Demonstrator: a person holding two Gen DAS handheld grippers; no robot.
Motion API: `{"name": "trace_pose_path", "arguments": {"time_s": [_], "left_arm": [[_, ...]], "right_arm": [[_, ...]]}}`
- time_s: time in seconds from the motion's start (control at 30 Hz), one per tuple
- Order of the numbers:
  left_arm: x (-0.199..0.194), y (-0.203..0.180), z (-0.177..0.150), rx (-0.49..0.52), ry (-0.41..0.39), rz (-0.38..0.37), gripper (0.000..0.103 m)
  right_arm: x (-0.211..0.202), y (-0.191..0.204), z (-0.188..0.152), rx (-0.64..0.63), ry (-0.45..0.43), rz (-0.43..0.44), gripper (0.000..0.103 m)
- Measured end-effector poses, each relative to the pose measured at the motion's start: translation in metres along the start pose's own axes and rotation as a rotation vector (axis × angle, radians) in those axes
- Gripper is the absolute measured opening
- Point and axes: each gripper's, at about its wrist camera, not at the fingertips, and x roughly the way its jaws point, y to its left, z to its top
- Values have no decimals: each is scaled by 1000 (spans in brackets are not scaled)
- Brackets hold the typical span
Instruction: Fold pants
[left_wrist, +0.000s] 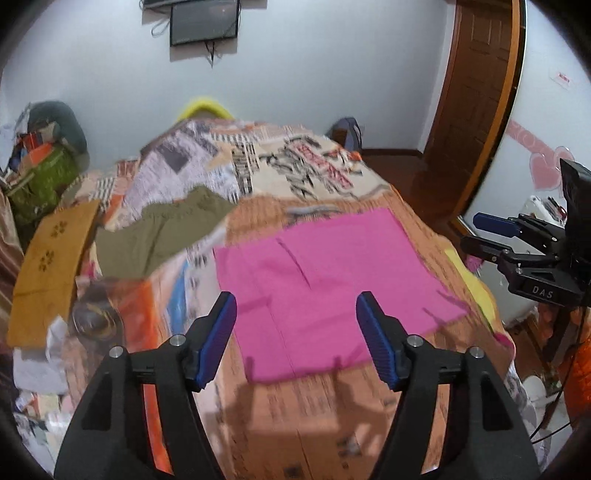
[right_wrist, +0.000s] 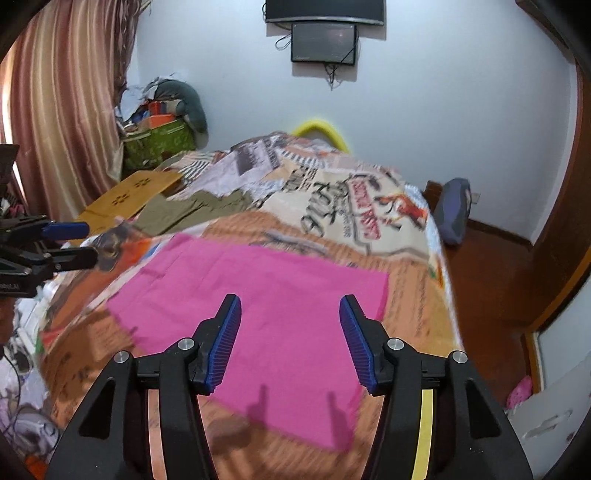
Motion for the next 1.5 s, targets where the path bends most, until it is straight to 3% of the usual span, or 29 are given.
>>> {"name": "trace_pose_path", "arguments": {"time_s": [0.23, 0.37, 0.5, 0.7, 0.87, 1.13, 1.17, 1.3, 1.37, 1.5], "left_arm": [[18, 5, -47, -116, 127, -84, 67], [30, 7, -63, -194, 179, -120, 67], [44, 10, -72, -296, 221, -204, 67], [55, 19, -73, -433, 212, -254, 70], [72, 34, -72, -598, 198, -293, 73], [94, 41, -51, -696, 186, -235, 72], [94, 41, -48, -701, 186, -216, 70], [101, 38, -35, -622, 190, -91, 42], [104, 36, -32, -572, 205, -99, 28], [100, 38, -27, -523, 199, -113, 21]], "right_arm": [[8, 12, -33, 51, 50, 41, 52], [19, 14, -44, 60, 74, 42, 52], [32, 15, -51, 56, 93, 36, 52], [54, 8, -50, 40, 108, 27, 52], [79, 10, -55, 17, 185, 78, 51], [83, 3, -62, 67, 203, 148, 51], [83, 2, -62, 72, 205, 153, 51], [83, 2, -62, 84, 209, 163, 51], [82, 3, -61, 85, 212, 160, 51], [78, 3, -52, 78, 217, 139, 52]]}}
